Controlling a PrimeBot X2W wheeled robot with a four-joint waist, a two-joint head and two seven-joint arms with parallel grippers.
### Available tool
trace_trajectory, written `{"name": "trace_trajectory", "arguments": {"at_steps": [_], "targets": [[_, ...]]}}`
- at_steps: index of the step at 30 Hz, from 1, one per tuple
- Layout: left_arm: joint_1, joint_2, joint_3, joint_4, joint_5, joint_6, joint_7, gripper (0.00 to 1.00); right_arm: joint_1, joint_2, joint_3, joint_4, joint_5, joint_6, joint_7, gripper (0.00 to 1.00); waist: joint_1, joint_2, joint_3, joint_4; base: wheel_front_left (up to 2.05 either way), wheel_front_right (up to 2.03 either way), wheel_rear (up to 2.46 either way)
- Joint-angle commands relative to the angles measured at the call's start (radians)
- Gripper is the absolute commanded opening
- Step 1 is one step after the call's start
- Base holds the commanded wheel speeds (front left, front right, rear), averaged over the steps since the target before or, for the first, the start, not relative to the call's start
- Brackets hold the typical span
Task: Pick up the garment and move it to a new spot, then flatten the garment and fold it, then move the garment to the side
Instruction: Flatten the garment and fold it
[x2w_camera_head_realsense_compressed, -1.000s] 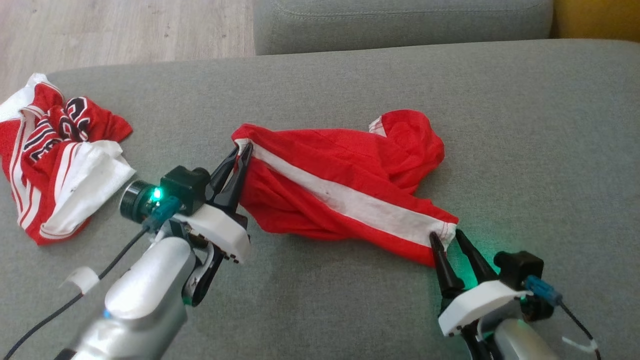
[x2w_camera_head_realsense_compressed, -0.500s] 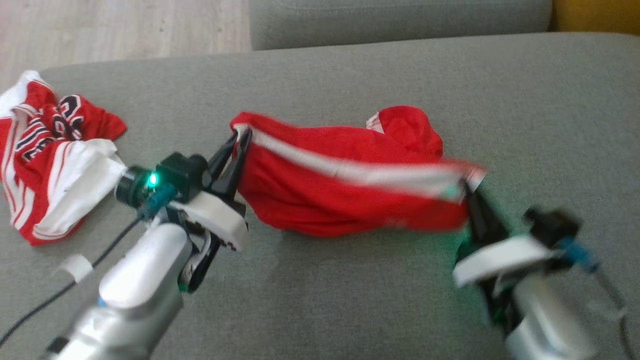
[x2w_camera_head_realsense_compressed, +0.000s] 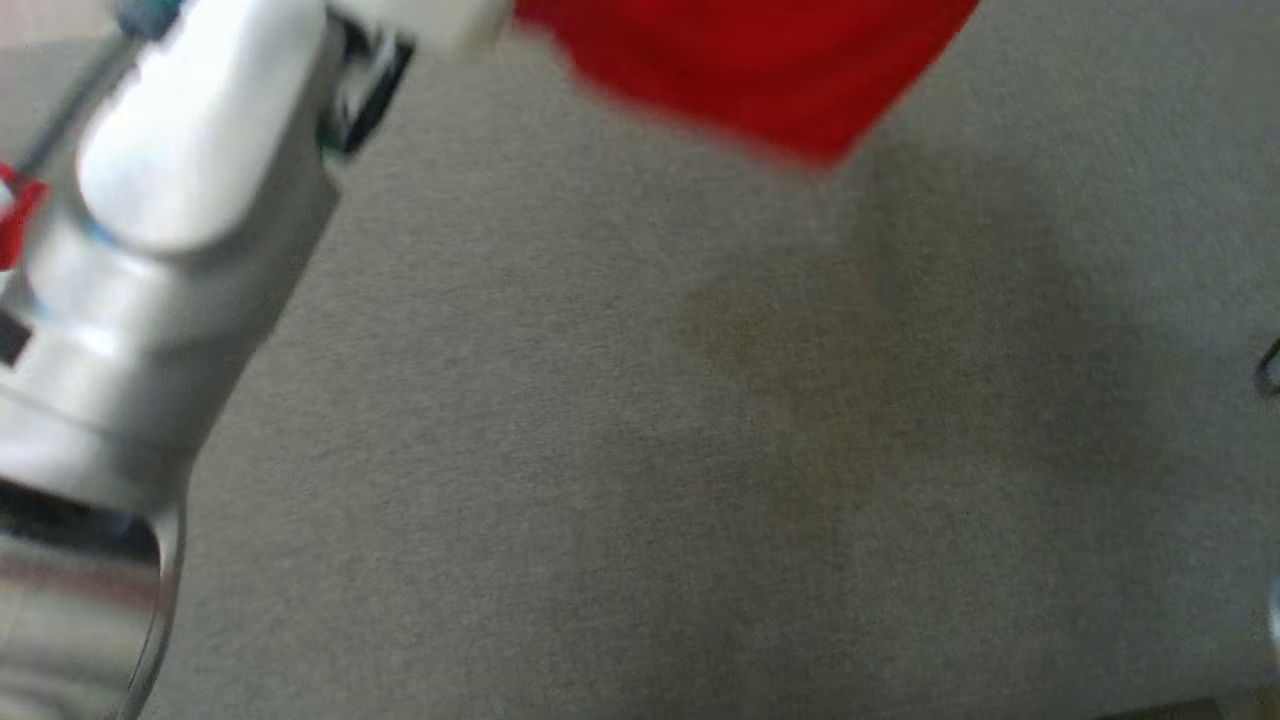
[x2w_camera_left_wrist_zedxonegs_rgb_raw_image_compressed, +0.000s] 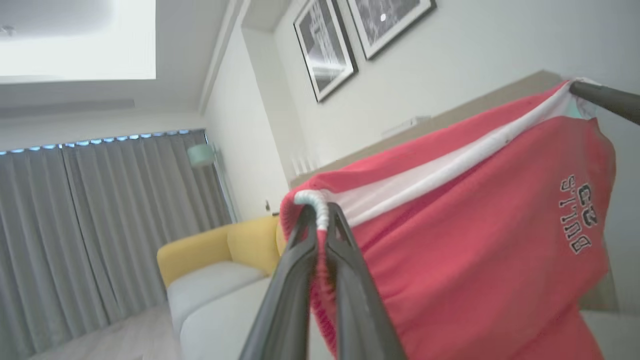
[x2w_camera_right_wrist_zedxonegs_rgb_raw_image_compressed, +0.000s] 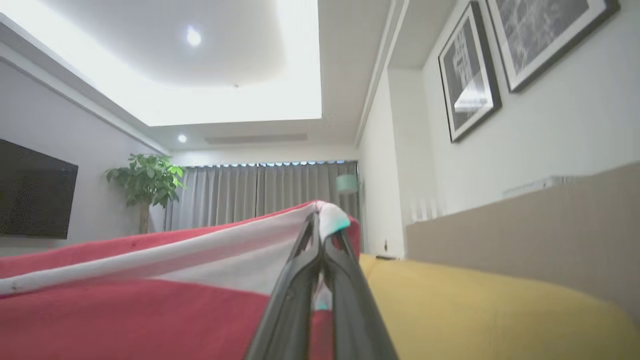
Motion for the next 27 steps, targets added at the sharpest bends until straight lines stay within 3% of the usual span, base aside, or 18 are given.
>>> {"name": "trace_trajectory", "arguments": {"at_steps": [1, 4, 6, 10, 15, 21, 27], "targets": [[-0.073, 0.013, 0.059, -0.008, 0.01, -0.006, -0.015, 0.0, -0.04, -0.018, 0.003, -0.06, -0.009, -0.001, -0.003, 0.0, -0.0004, 0.0, 0.033, -0.032, 0.0, 0.0, 0.0], [-0.096, -0.011, 0.086, -0.007, 0.016, -0.018, -0.024, 0.0, -0.055, -0.046, -0.005, -0.117, -0.015, -0.001, -0.003, 0.0, -0.0004, 0.0, 0.035, -0.037, 0.0, 0.0, 0.0], [-0.017, -0.001, 0.102, -0.067, 0.04, -0.04, -0.025, 0.0, 0.006, -0.056, 0.007, -0.161, -0.008, -0.001, -0.003, 0.0, -0.0004, 0.0, 0.034, -0.045, 0.0, 0.0, 0.0], [0.214, 0.023, 0.101, -0.121, 0.057, -0.063, -0.026, 0.0, 0.192, -0.079, 0.105, -0.159, 0.045, -0.001, -0.003, 0.0, -0.0004, 0.0, 0.009, -0.045, 0.0, 0.0, 0.0], [0.548, 0.005, 0.138, -0.144, 0.03, -0.068, -0.026, 0.0, 0.445, -0.093, 0.191, -0.159, 0.123, -0.001, -0.003, 0.0, -0.0004, 0.0, -0.039, -0.053, 0.0, 0.0, 0.0], [0.879, -0.023, 0.167, -0.185, 0.041, -0.068, -0.026, 0.0, 0.739, -0.098, 0.198, -0.231, 0.232, -0.001, -0.003, 0.0, -0.0004, 0.0, -0.114, -0.046, 0.0, 0.0, 0.0], [1.091, -0.023, 0.163, -0.261, 0.075, -0.063, -0.026, 0.0, 0.967, -0.174, 0.199, -0.336, 0.332, -0.001, -0.003, 0.0, -0.0004, 0.0, -0.162, -0.037, 0.0, 0.0, 0.0]]}}
